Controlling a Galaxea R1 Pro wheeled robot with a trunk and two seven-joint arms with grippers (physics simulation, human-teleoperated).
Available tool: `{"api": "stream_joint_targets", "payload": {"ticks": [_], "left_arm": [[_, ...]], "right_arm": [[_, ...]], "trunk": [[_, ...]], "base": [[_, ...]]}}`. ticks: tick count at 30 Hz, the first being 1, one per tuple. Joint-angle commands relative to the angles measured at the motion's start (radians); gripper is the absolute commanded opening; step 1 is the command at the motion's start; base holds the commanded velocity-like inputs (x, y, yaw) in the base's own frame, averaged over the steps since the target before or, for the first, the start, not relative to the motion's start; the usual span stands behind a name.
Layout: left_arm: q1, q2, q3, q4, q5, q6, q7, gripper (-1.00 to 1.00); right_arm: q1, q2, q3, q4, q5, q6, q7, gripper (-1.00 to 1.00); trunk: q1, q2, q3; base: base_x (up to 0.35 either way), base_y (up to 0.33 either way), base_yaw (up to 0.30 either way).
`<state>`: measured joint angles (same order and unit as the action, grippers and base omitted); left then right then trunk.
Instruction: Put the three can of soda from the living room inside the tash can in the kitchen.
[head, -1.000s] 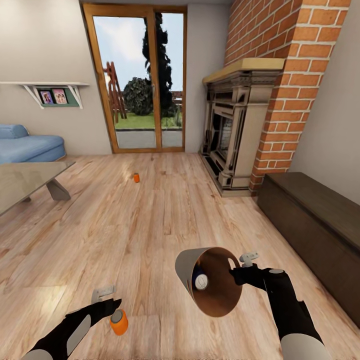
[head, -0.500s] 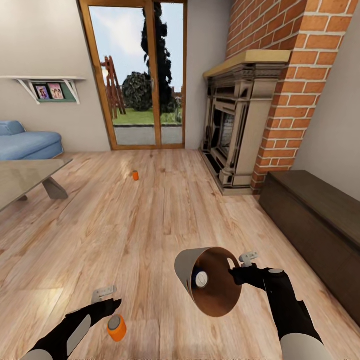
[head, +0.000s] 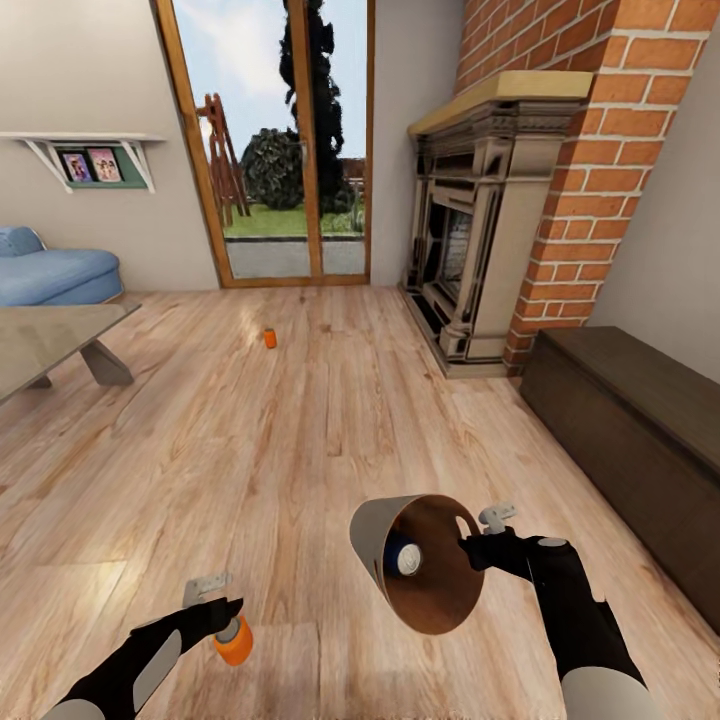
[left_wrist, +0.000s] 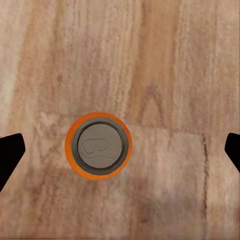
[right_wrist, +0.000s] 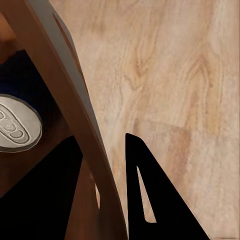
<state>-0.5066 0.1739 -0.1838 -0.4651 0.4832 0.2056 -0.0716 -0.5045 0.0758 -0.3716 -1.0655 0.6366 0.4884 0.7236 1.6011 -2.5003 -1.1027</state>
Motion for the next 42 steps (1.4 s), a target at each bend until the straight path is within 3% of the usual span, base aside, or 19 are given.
{"api": "stream_joint_targets", "payload": {"ticks": [1, 10, 18, 36, 42], "left_arm": [[0.0, 0.0, 0.0, 0.0, 0.0, 0.0, 0.0, 1.0], [0.0, 0.002, 0.002, -0.006, 0.001, 0.002, -0.005, 1.0], [0.0, 0.003, 0.003, -0.008, 0.001, 0.003, -0.003, 1.0], [0.0, 0.003, 0.004, -0.011, 0.002, 0.003, 0.0, 1.0], [0.0, 0.007, 0.005, -0.012, 0.002, 0.004, -0.004, 1.0]], "right_arm": [[-0.001, 0.0, -0.001, -0.001, -0.018, 0.006, 0.006, -1.0], [-0.034, 0.01, 0.016, -0.146, -0.023, 0.145, 0.008, -1.0], [-0.105, 0.009, 0.018, -0.15, -0.023, 0.16, 0.007, -1.0], [-0.115, 0.013, 0.023, -0.153, -0.016, 0.157, 0.005, -1.0], [-0.115, 0.013, 0.023, -0.157, -0.015, 0.156, 0.005, -1.0]], "trunk": [[0.0, 0.0, -0.002], [0.0, 0.0, -0.016], [0.0, 0.0, -0.028], [0.0, 0.0, -0.057], [0.003, -0.002, -0.09]], "base": [[0.0, 0.0, 0.0], [0.0, 0.0, 0.0], [0.0, 0.0, 0.0], [0.143, 0.0, 0.0], [0.01, 0.0, 0.0]]}}
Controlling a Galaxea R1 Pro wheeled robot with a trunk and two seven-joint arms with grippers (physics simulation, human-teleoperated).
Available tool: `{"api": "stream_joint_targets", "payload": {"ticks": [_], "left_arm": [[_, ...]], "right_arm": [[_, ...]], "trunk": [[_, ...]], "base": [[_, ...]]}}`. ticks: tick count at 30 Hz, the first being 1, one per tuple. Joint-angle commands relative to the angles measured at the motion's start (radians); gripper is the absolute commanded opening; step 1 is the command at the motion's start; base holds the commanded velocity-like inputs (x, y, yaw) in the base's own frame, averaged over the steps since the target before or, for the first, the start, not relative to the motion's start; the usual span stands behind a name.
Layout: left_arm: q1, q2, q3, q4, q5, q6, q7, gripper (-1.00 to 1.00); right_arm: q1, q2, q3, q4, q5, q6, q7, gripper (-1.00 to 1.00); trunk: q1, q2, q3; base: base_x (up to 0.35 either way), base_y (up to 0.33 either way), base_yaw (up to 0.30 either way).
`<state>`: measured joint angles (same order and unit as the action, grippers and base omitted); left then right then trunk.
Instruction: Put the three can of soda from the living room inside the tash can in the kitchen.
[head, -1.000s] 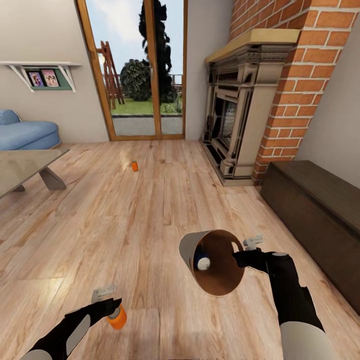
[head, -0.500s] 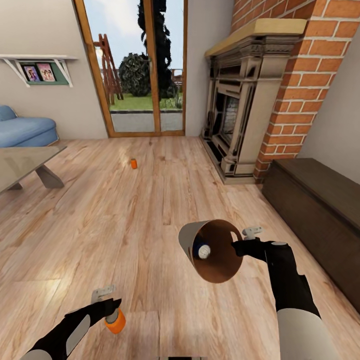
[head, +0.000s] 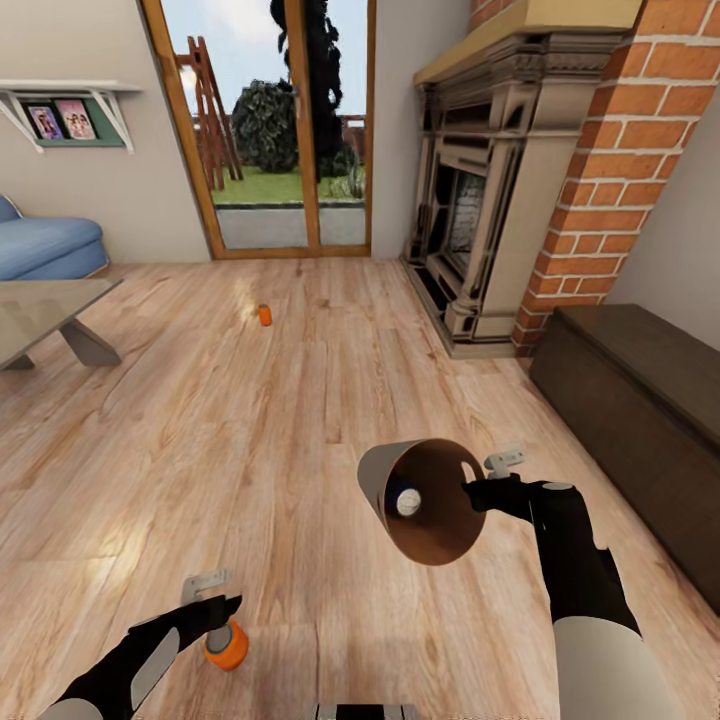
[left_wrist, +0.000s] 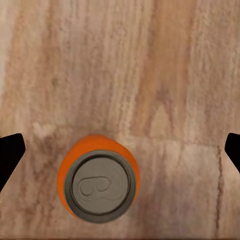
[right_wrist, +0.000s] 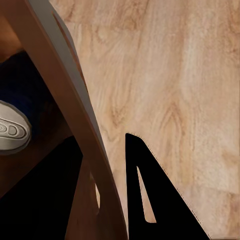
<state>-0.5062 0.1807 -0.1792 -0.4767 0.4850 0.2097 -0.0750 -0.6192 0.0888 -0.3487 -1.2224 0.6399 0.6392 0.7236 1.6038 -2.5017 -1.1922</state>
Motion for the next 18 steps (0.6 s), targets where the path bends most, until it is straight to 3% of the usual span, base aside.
{"api": "stream_joint_targets", "payload": {"ticks": [1, 4, 18], "left_arm": [[0.0, 0.001, 0.0, 0.0, 0.001, 0.0, -0.001, 1.0], [0.0, 0.004, 0.001, 0.0, 0.004, 0.001, -0.003, 1.0], [0.0, 0.003, 0.001, 0.0, 0.007, -0.001, -0.001, 1.0]], "right_arm": [[0.0, 0.0, 0.0, -0.001, -0.018, 0.005, 0.005, -1.0], [0.0, 0.0, 0.0, -0.002, -0.018, 0.005, 0.005, -1.0], [0.001, 0.002, 0.0, -0.002, -0.017, 0.004, 0.005, -1.0]], "trunk": [[0.0, 0.0, -0.005], [0.002, -0.001, -0.022], [0.002, -0.001, -0.044]], "base": [[0.003, 0.0, 0.0], [0.001, 0.0, 0.0], [0.0, 0.0, 0.0]]}}
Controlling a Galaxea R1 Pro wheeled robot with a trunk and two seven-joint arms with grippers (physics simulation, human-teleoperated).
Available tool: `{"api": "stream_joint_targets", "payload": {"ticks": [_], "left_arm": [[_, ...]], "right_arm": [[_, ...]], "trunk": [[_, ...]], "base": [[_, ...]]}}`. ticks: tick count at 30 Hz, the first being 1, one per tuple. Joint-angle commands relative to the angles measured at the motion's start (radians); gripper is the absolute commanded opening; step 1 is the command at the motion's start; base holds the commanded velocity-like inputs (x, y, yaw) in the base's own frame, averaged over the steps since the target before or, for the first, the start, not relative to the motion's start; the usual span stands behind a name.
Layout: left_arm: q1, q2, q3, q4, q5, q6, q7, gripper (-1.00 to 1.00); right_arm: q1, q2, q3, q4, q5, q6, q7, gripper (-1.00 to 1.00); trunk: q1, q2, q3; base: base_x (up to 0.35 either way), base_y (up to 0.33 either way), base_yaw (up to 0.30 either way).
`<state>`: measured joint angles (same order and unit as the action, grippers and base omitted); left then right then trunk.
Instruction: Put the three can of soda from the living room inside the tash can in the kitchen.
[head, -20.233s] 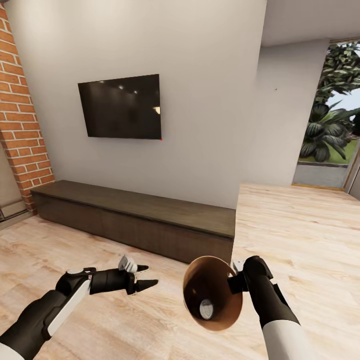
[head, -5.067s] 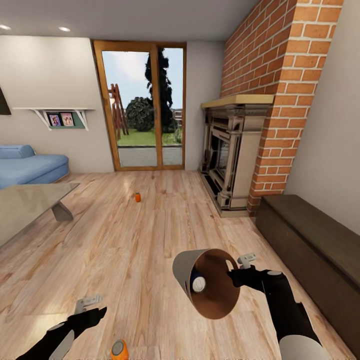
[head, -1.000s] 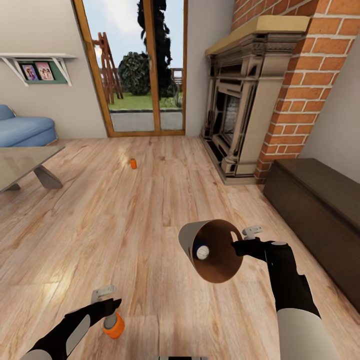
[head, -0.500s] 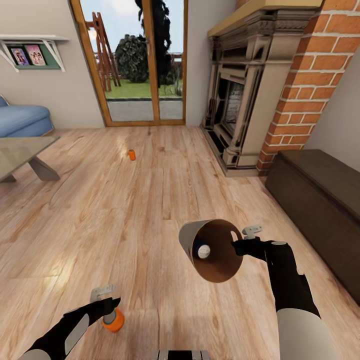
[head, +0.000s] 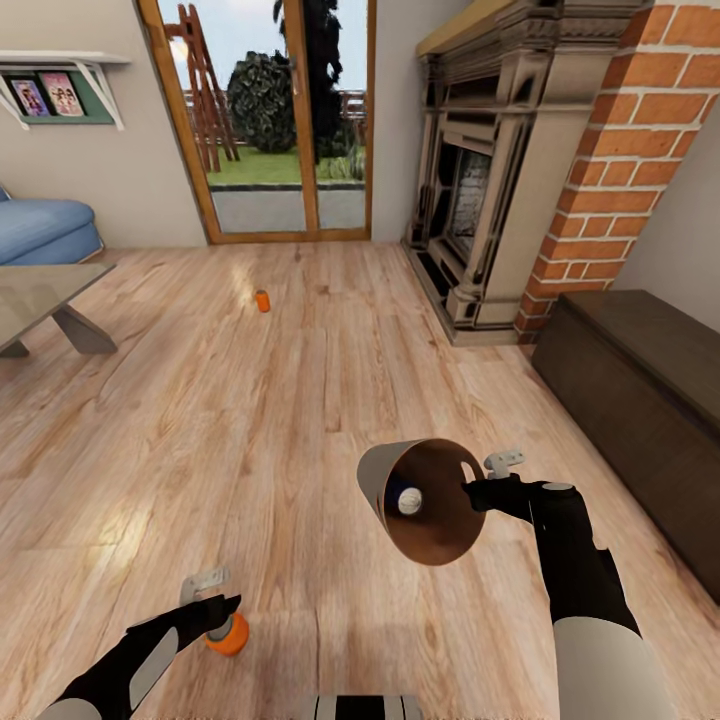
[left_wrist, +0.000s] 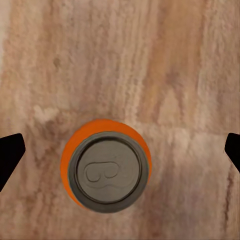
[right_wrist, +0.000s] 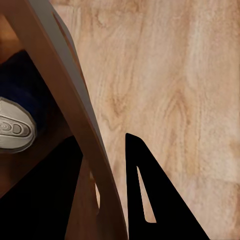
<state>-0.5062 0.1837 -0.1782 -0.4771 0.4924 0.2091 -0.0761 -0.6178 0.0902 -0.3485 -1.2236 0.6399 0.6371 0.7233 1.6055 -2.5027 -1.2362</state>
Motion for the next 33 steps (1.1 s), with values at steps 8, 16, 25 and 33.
{"api": "stream_joint_targets", "payload": {"ticks": [8, 16, 25, 33], "left_arm": [[0.0, -0.001, 0.0, 0.0, 0.0, 0.001, -0.001, 1.0], [0.0, 0.0, 0.0, 0.0, 0.0, 0.0, -0.003, 1.0], [0.0, 0.0, 0.0, 0.0, 0.0, 0.0, -0.003, 1.0], [0.0, 0.0, 0.0, -0.001, 0.0, -0.001, -0.004, 1.0]], "right_arm": [[0.0, 0.002, 0.0, 0.0, -0.017, 0.005, 0.005, -1.0], [0.0, 0.002, 0.033, 0.0, -0.015, 0.005, 0.004, -1.0], [0.0, 0.002, 0.04, 0.0, -0.014, 0.005, 0.004, -1.0], [0.0, 0.001, 0.041, -0.001, -0.014, 0.004, 0.004, -1.0]], "trunk": [[0.003, -0.002, -0.04], [0.003, -0.002, -0.052], [0.003, -0.002, -0.066], [0.003, -0.002, -0.079]], "base": [[0.0, 0.0, 0.0], [0.0, 0.0, 0.0], [0.056, 0.0, 0.0], [0.106, -0.006, 0.0]]}}
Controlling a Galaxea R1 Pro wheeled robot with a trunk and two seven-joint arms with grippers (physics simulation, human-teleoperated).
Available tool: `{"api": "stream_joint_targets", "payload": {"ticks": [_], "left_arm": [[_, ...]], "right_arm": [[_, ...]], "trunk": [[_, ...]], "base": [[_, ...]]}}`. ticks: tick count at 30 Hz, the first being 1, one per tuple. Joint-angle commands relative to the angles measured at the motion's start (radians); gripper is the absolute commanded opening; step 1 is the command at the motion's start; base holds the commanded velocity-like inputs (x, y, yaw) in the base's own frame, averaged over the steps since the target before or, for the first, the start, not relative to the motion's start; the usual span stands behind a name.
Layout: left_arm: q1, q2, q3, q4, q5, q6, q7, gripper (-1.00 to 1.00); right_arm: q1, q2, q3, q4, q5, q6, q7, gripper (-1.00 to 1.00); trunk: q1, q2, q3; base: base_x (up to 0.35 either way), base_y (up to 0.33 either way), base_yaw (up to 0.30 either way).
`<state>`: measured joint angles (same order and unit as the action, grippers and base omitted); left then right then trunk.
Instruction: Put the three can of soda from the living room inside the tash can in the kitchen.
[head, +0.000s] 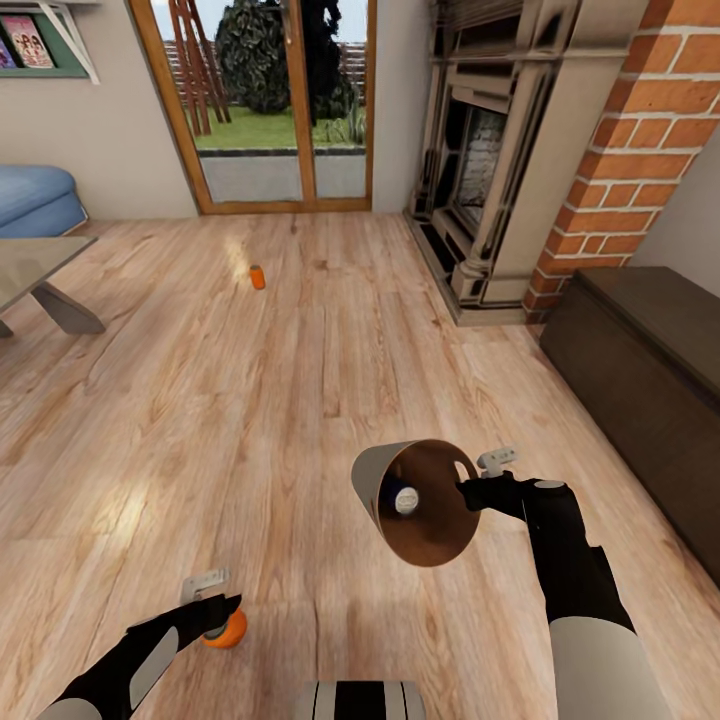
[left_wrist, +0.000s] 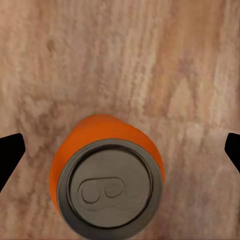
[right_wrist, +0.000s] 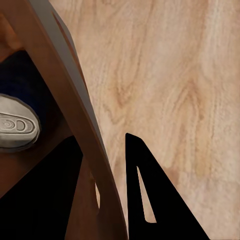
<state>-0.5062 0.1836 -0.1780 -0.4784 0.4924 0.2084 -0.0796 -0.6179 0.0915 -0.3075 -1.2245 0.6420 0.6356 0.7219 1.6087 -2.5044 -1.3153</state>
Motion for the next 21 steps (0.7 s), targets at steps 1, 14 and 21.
{"api": "stream_joint_targets", "payload": {"ticks": [1, 14, 21], "left_arm": [[0.0, 0.0, 0.0, 0.0, 0.0, 0.0, 0.0, 1.0], [0.0, 0.0, -0.001, -0.027, 0.0, 0.0, 0.0, 1.0], [0.0, 0.0, -0.002, -0.03, 0.0, 0.0, 0.0, 1.0]], "right_arm": [[0.0, 0.0, 0.0, 0.0, -0.016, 0.006, 0.005, -1.0], [0.0, 0.001, 0.002, -0.001, -0.017, 0.006, 0.005, -1.0], [0.001, 0.001, 0.004, -0.001, -0.018, 0.005, 0.006, -1.0]], "trunk": [[0.0, 0.0, -0.002], [0.001, -0.001, -0.026], [0.001, -0.001, -0.04]], "base": [[0.025, -0.002, 0.0], [0.006, 0.0, 0.0], [0.0, 0.0, 0.0]]}}
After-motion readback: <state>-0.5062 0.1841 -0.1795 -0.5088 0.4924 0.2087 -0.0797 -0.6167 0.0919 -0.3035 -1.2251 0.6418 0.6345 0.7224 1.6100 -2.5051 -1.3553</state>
